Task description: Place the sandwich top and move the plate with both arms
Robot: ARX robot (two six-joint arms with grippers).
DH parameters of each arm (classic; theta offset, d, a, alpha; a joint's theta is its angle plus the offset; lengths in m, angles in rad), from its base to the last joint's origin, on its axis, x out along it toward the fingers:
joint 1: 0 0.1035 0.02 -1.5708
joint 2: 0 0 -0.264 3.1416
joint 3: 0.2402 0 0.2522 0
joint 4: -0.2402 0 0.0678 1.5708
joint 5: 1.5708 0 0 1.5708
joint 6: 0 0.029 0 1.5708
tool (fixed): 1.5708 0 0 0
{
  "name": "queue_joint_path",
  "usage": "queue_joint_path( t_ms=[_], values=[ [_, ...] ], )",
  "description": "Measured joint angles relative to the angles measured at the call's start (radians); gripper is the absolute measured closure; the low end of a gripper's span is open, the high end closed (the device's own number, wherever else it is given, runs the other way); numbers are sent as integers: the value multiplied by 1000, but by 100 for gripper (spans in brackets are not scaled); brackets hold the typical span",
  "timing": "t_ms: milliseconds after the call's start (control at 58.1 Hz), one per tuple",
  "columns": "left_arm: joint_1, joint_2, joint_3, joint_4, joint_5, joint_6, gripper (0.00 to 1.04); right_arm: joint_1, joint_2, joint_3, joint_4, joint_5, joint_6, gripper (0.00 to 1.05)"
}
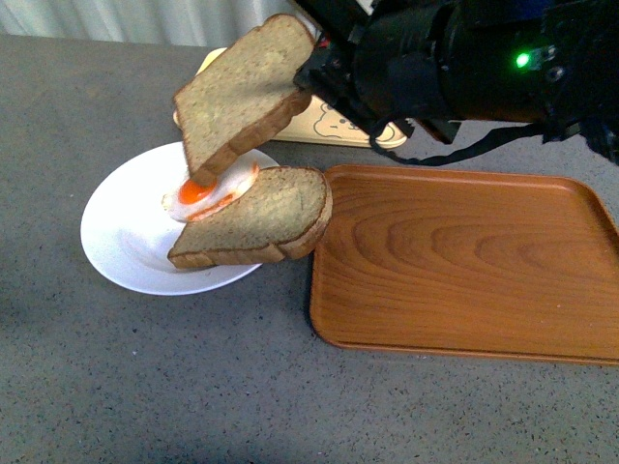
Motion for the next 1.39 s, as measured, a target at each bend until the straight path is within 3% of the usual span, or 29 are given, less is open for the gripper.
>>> queue_joint_path(
  t_ms=[396,878,1187,1394],
  values=[
    [0,0,0,0,0,0,9,53,11,-10,-91,72,27,103],
    [0,0,0,0,0,0,9,81,15,-42,-152,84,67,103],
    [0,0,0,0,0,0,9,81,-18,-102,-162,126,42,56],
    [0,0,0,0,0,0,9,0,-174,-182,-163,156,10,23]
  ],
)
